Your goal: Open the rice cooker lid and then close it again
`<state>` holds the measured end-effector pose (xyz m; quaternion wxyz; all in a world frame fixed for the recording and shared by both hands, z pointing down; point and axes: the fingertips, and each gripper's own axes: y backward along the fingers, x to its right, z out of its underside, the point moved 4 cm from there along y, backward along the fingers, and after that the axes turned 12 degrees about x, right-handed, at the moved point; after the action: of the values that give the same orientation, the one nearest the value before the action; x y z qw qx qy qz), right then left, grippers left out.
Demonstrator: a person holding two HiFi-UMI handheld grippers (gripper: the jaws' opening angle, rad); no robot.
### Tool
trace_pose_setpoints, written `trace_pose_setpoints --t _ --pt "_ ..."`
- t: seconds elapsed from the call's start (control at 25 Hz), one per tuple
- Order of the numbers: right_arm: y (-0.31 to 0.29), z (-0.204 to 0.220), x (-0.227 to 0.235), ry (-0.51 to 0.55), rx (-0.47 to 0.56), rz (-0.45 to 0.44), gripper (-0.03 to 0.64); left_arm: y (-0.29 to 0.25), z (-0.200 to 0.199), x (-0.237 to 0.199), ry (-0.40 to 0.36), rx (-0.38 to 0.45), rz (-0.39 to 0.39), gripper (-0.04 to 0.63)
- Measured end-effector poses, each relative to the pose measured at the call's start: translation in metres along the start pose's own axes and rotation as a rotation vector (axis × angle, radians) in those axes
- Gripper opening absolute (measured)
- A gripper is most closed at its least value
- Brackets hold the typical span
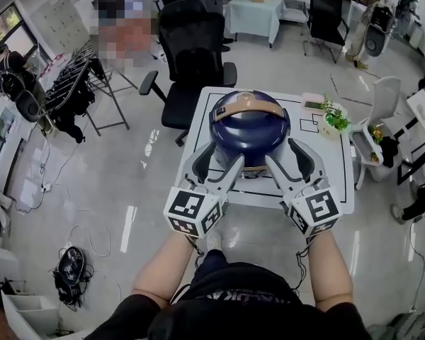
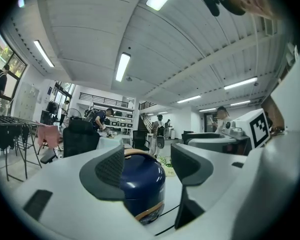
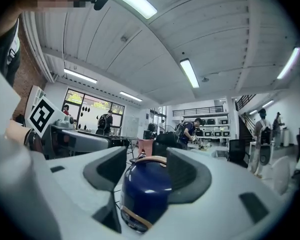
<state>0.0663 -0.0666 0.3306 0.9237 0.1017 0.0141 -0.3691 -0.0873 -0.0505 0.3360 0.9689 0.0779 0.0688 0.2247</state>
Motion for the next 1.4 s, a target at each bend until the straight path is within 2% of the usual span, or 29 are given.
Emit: trace_pose_setpoints --t 0.24,0.6,0.96,1.16,1.4 --pt "-0.044 0.010 0.010 0.032 -0.025 0.041 0.235 -0.029 0.004 -0.043 0.025 -0.013 0.038 0.279" --pt "-0.099 0.034 0.015 0.145 -0.112 0.104 0.235 -0.069 0.016 -0.100 0.059 -0.050 0.122 0.279" --pt "-0.136 0.061 0.017 0.237 -0.205 0.163 0.235 -0.098 0.027 -0.138 0.088 -0.074 0.220 0.279" --pt "-0.150 0.073 0.017 0.358 -0.280 0.172 0.235 -0.108 0.034 -0.152 0.106 -0.083 0.262 0.276" --pt "-0.157 0.085 0.021 0.614 -0.407 0.157 0.235 -0.116 0.043 -0.159 0.121 -0.100 0.298 0.263"
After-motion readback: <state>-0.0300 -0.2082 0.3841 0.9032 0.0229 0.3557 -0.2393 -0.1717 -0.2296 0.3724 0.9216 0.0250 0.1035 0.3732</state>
